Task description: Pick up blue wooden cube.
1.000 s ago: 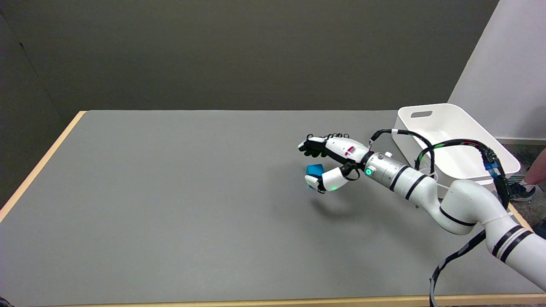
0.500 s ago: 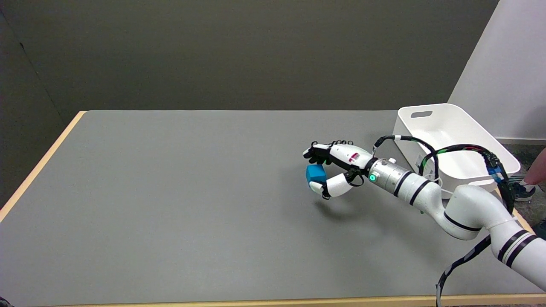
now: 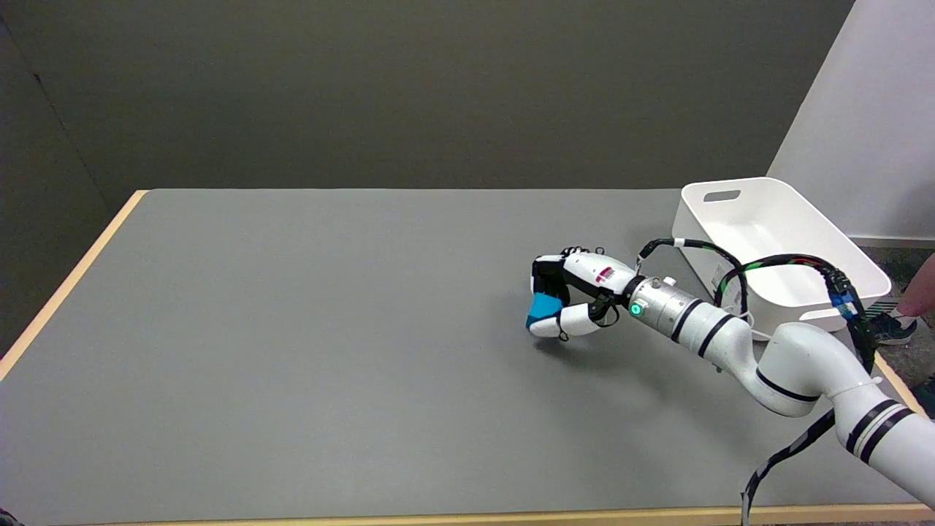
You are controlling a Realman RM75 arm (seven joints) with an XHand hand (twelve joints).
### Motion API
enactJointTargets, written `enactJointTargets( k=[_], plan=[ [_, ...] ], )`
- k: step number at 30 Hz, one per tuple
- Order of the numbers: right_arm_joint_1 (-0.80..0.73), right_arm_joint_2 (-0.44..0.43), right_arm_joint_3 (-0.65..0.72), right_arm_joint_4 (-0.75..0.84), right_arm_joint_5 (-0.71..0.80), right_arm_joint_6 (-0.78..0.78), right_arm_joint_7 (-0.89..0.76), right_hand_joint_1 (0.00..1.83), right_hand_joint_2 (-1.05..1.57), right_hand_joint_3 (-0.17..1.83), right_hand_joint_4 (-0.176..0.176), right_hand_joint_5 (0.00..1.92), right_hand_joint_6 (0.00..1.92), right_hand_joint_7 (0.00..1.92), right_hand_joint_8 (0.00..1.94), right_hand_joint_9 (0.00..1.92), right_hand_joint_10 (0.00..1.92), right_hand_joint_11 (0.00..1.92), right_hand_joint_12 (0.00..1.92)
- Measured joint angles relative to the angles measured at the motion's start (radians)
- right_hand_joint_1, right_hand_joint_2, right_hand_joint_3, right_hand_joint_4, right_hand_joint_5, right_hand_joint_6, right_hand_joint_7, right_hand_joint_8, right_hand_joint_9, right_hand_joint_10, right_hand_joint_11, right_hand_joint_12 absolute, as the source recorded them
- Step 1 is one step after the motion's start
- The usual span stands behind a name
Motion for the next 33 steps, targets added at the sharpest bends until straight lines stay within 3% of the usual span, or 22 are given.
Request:
enactJointTargets(
  k=[2, 5, 16, 33],
  plan=[
    [0.0, -0.004, 0.002, 0.001, -0.001, -0.002, 0.0, 1.09, 1.33, 0.15, -0.148, 0.39, 1.66, 0.64, 1.81, 0.62, 1.91, 0.0, 1.92],
    [0.001, -0.009, 0.005, 0.001, -0.001, -0.003, -0.001, 1.09, 1.37, 0.11, -0.176, 0.38, 1.64, 0.6, 1.91, 0.62, 1.92, 0.0, 1.92],
    [0.003, -0.035, 0.065, -0.024, -0.004, -0.03, -0.007, 1.09, 1.35, 0.15, -0.174, 0.39, 1.64, 0.61, 1.9, 0.61, 1.92, 0.0, 1.92],
    [0.024, -0.078, 0.483, -0.095, -0.01, -0.056, -0.171, 1.09, 1.36, 0.15, -0.176, 0.39, 1.65, 0.59, 1.93, 0.55, 1.92, 0.0, 1.92]
  ],
)
